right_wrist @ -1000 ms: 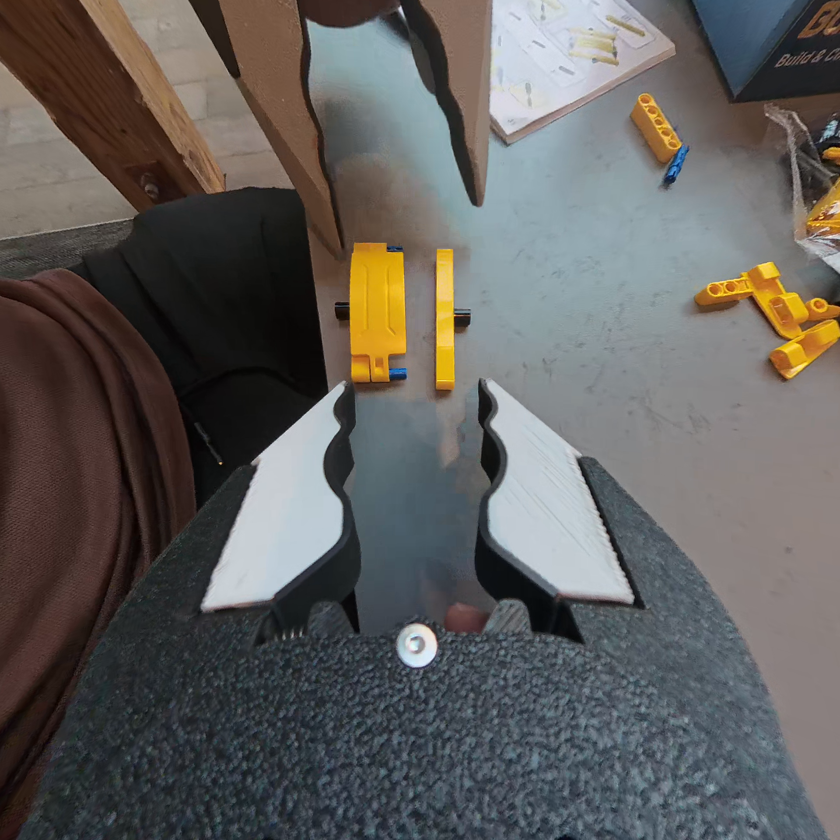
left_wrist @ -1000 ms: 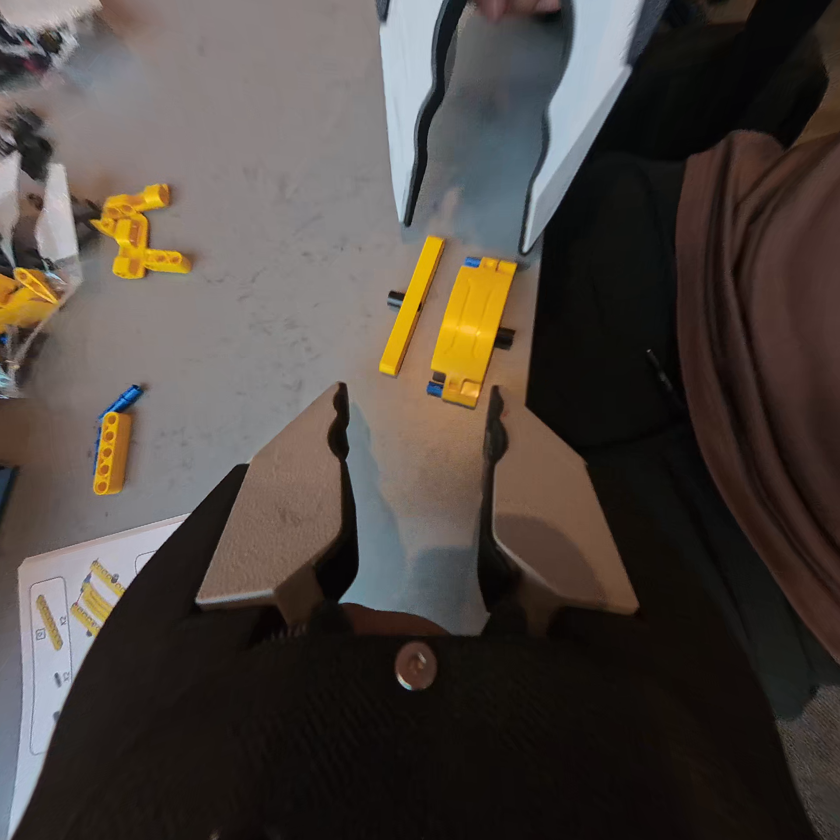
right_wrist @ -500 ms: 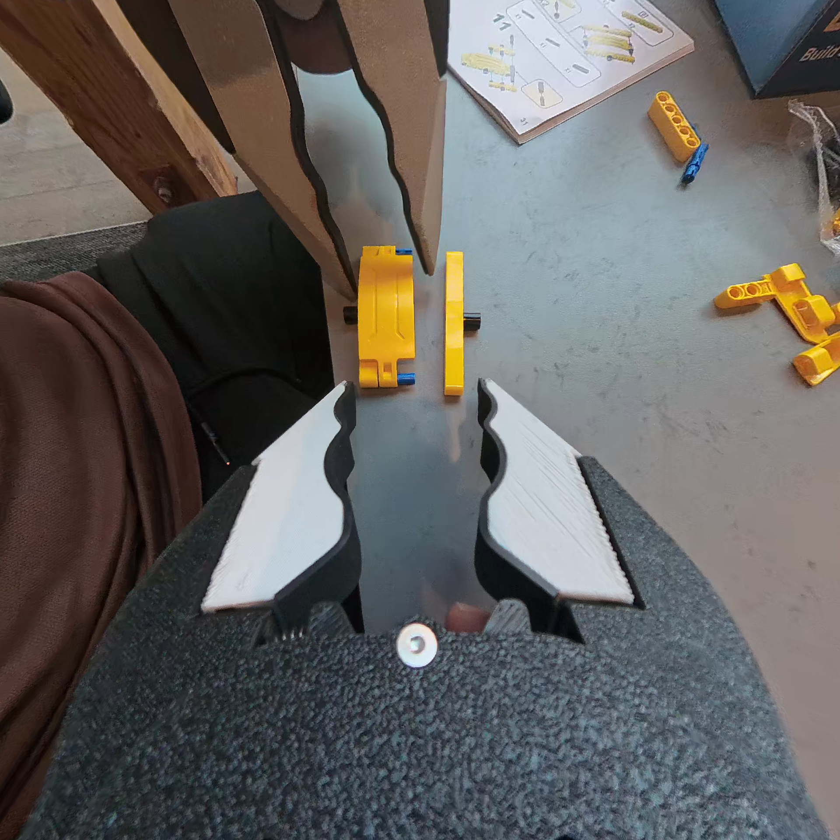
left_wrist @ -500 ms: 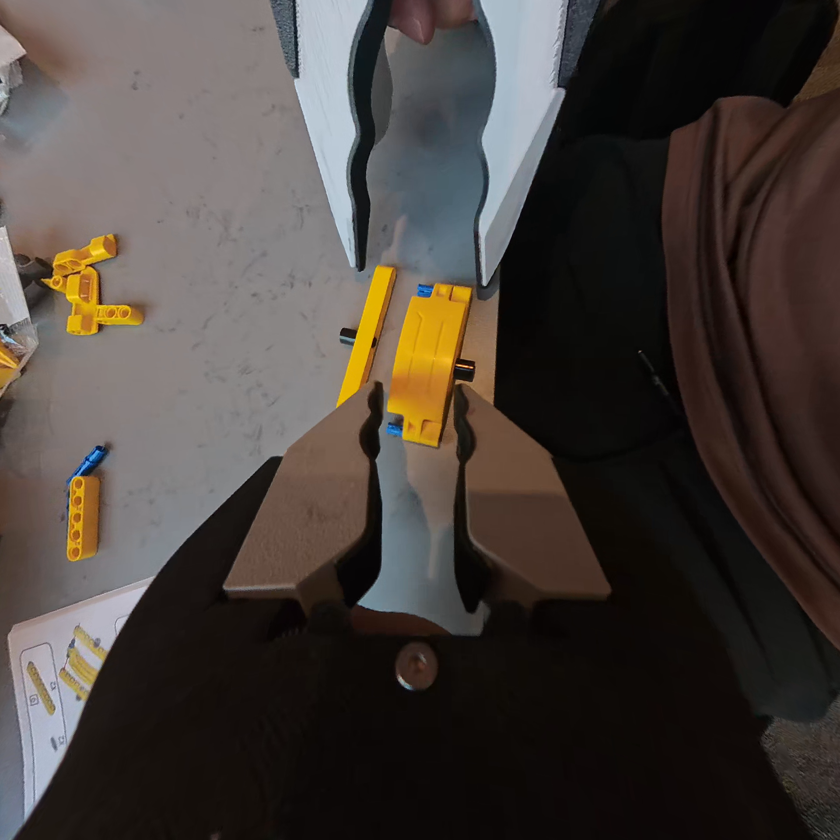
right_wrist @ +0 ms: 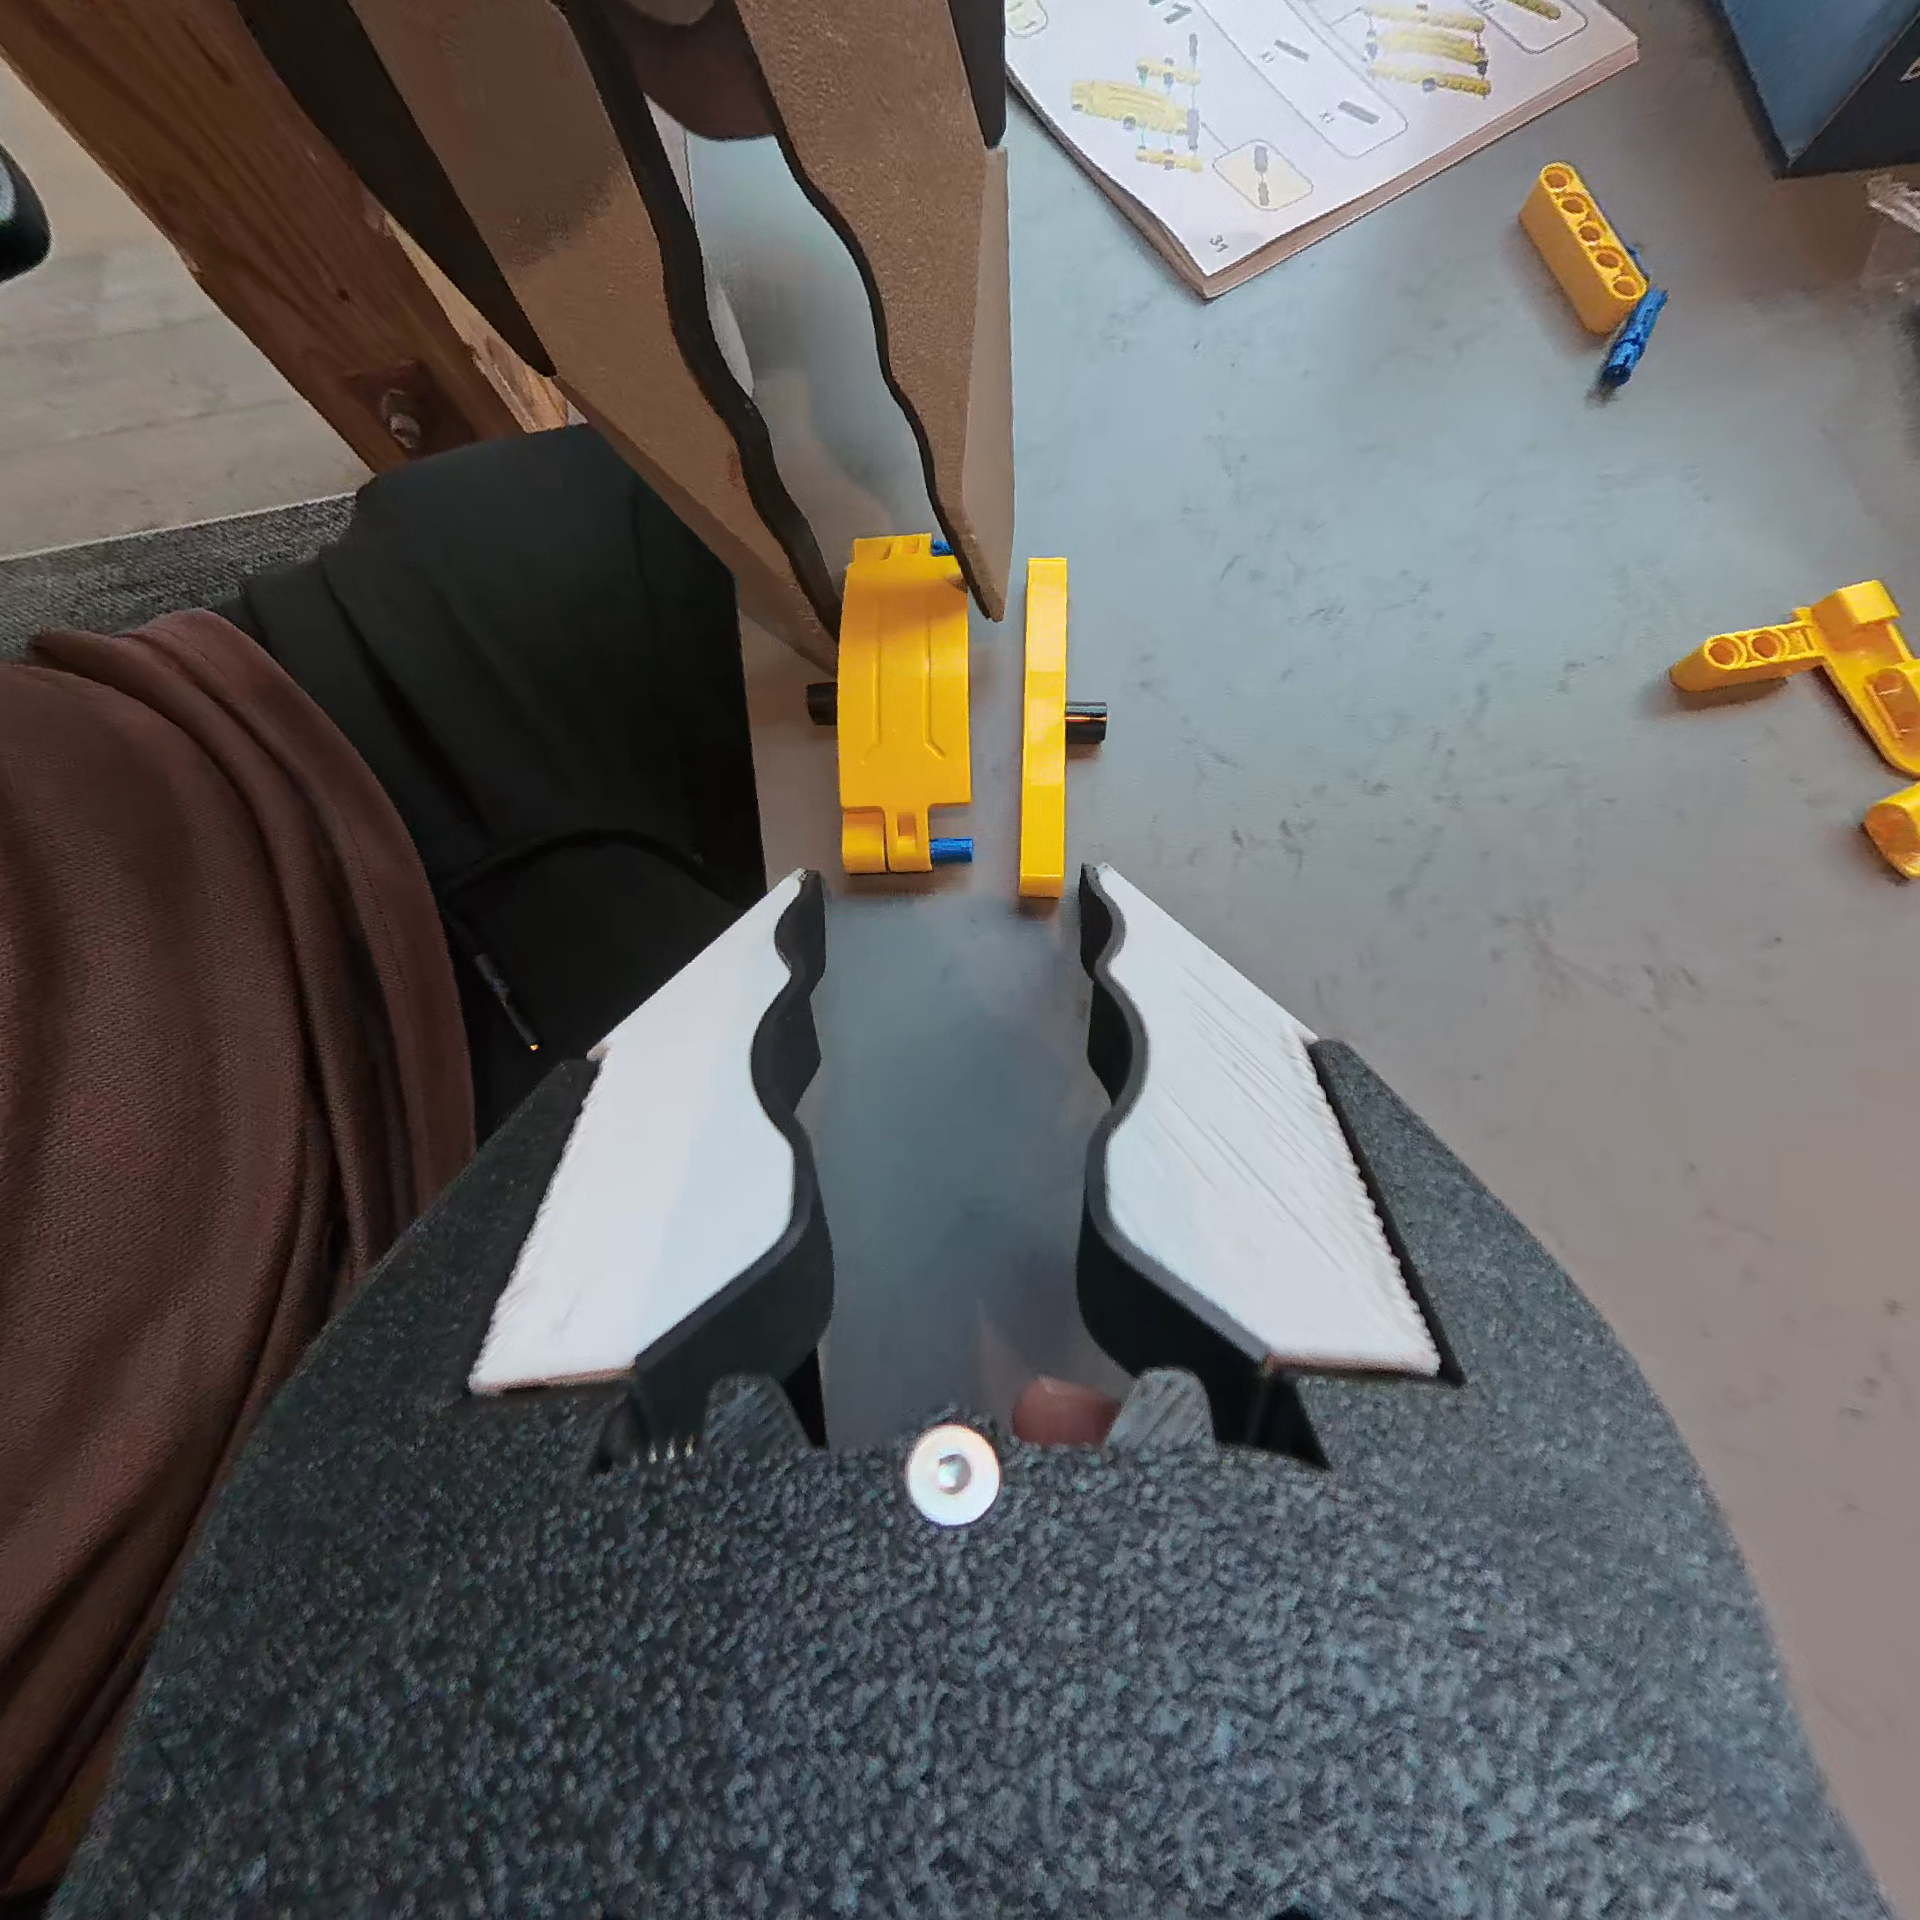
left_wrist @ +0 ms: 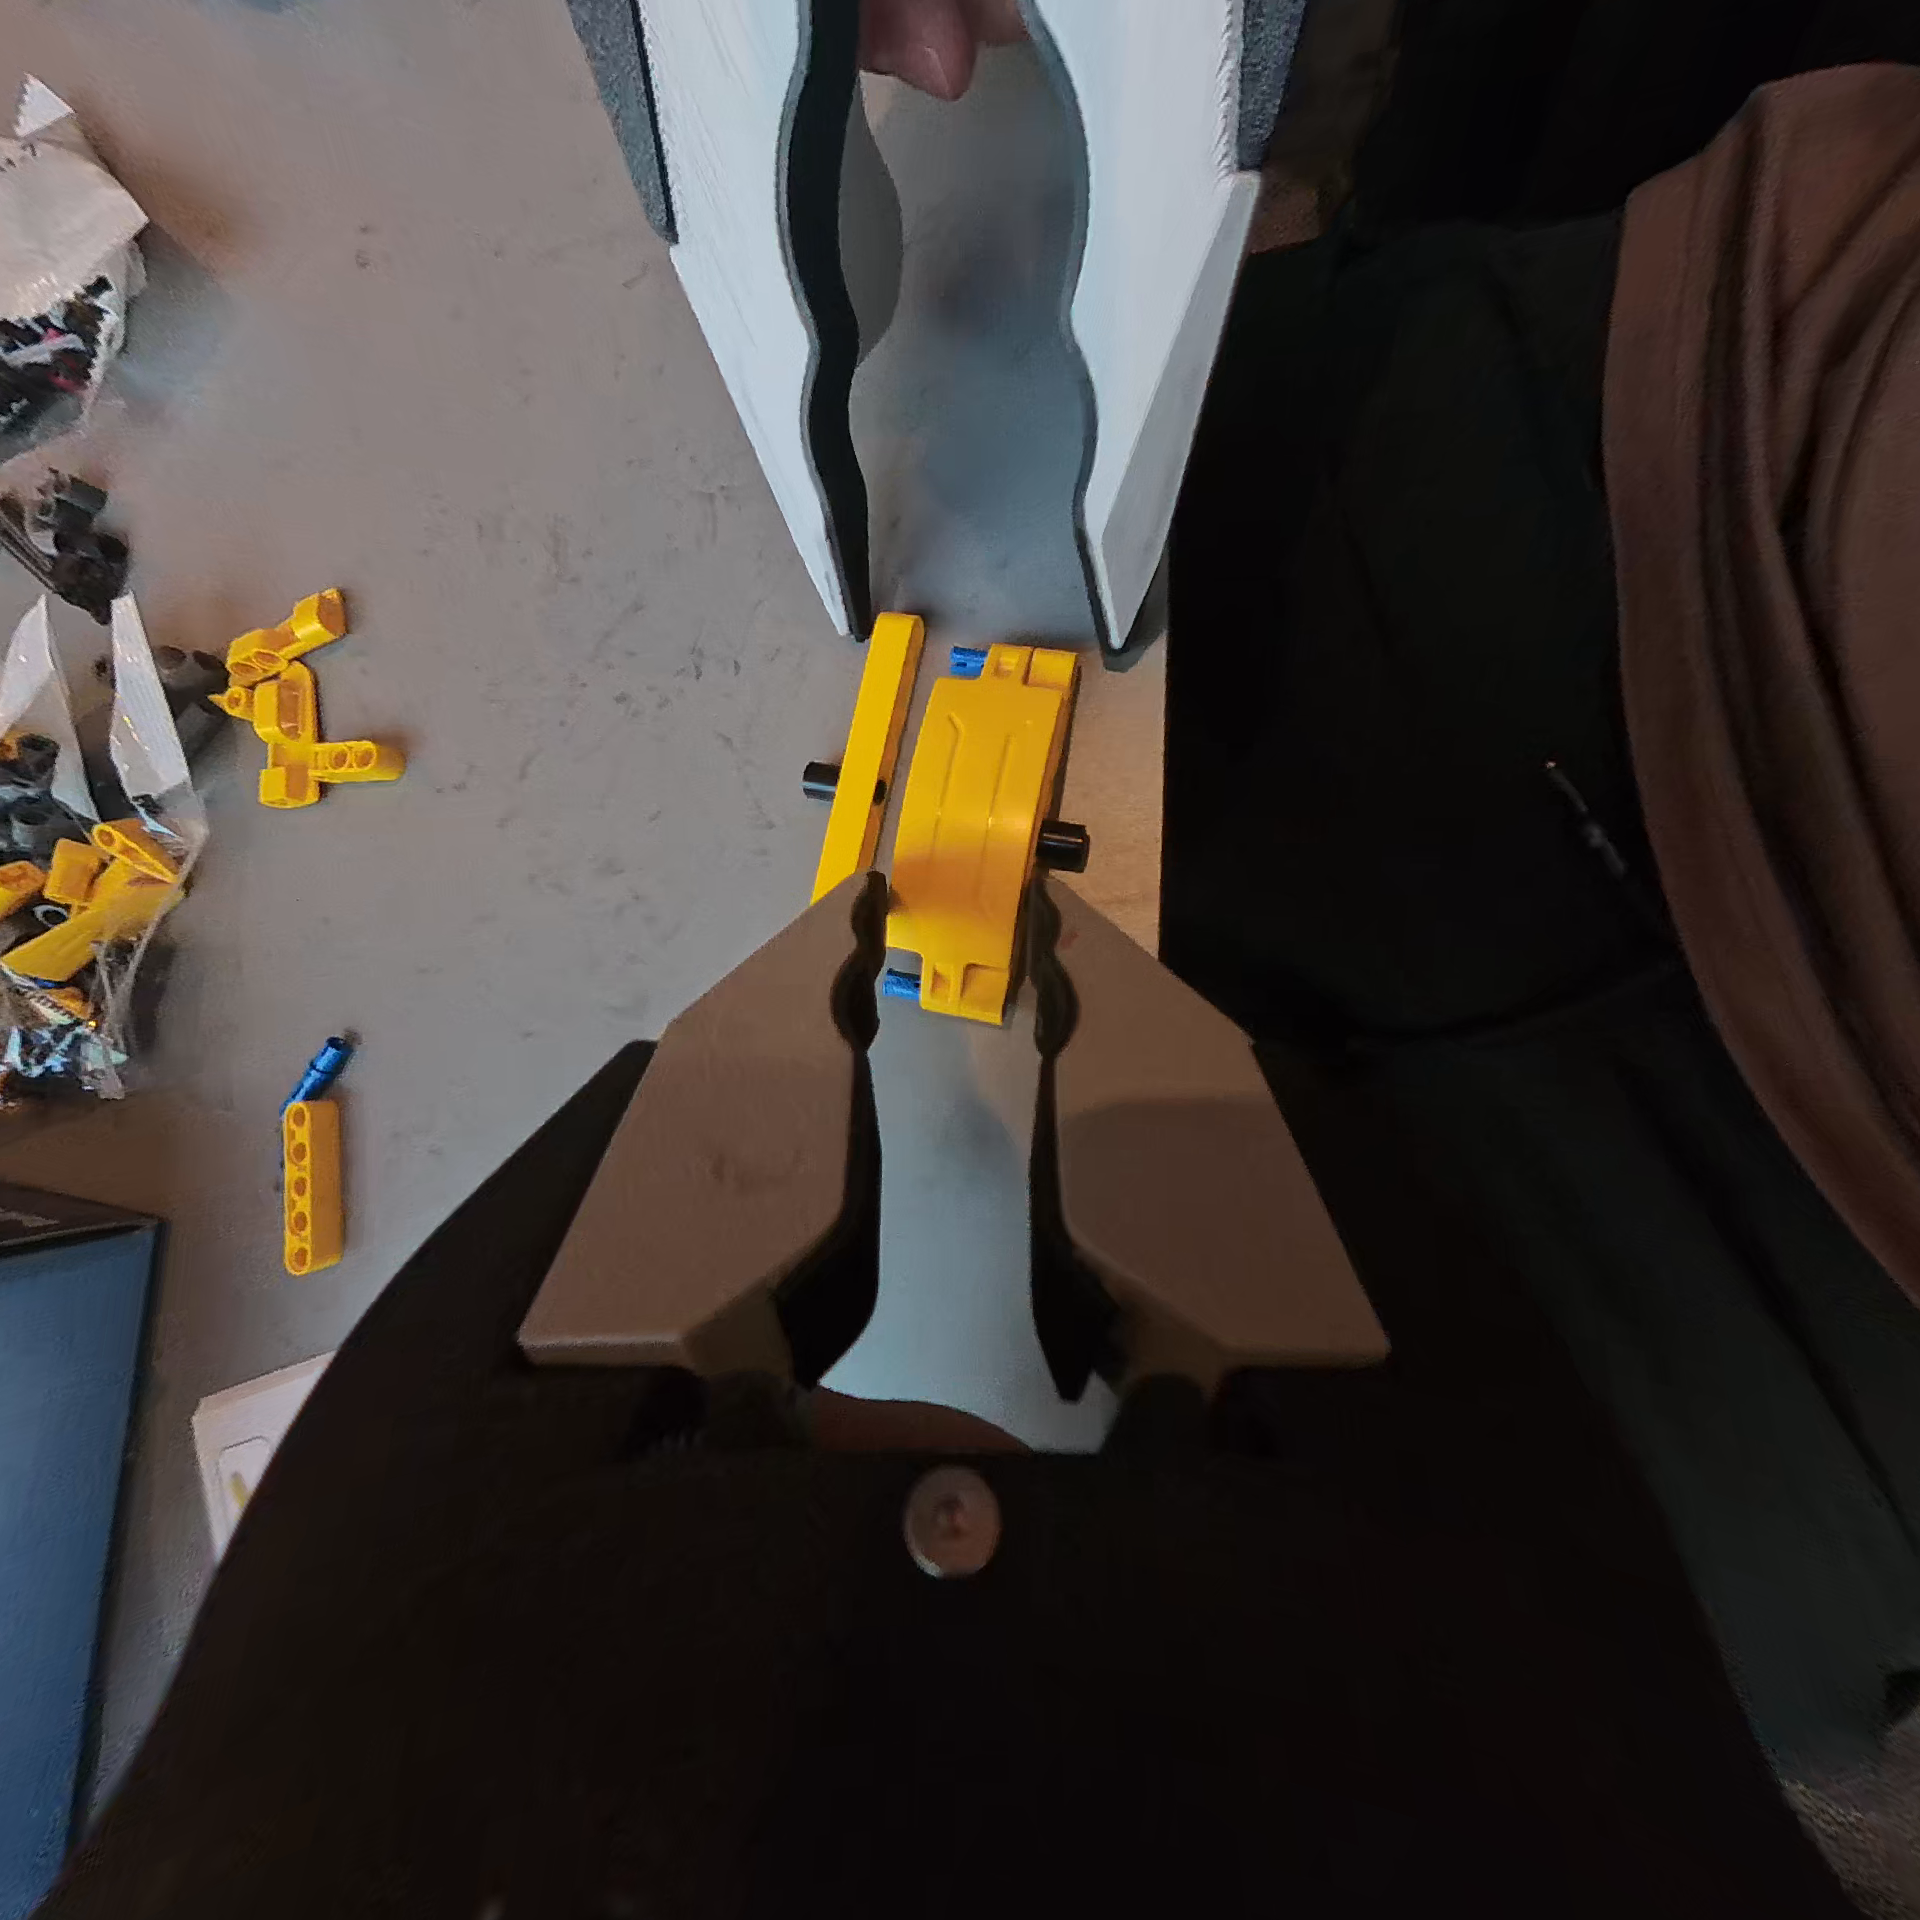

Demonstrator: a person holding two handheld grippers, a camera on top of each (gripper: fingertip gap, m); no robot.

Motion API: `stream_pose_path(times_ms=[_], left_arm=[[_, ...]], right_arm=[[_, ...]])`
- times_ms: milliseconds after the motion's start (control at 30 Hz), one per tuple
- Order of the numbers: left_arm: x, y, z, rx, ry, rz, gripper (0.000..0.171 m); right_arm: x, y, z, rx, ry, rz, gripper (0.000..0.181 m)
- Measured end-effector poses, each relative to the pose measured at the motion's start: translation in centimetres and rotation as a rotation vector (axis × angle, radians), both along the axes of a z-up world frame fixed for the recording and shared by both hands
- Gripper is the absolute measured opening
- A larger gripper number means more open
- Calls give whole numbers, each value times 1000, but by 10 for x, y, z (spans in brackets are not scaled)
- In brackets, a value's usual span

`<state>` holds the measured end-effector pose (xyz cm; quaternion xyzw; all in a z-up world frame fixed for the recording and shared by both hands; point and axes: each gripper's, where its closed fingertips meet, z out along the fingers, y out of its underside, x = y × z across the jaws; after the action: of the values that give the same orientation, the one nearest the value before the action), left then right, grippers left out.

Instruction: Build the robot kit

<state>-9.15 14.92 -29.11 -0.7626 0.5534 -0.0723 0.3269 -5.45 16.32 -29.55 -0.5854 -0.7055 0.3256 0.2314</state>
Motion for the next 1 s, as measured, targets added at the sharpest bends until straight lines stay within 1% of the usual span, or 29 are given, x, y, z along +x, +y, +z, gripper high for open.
stream_pose_path(times_ms=[200, 667, 733, 833, 1000], left_arm=[[2, 2, 0, 32, 39, -16, 24], [0, 8, 0, 63, 52, 29, 24], [1, 10, 1, 77, 51, 39, 28], [1, 10, 3, 84, 37, 47, 38], [-3, 11, 4, 78, 39, 56, 44]], right_arm=[[-1, 0, 0, 8, 1, 2, 48], [-3, 0, 0, 37, 5, 6, 45], [-3, 0, 0, 40, 5, 6, 45], [-3, 0, -1, 37, 4, 5, 45], [-3, 0, -1, 37, 4, 6, 45]])
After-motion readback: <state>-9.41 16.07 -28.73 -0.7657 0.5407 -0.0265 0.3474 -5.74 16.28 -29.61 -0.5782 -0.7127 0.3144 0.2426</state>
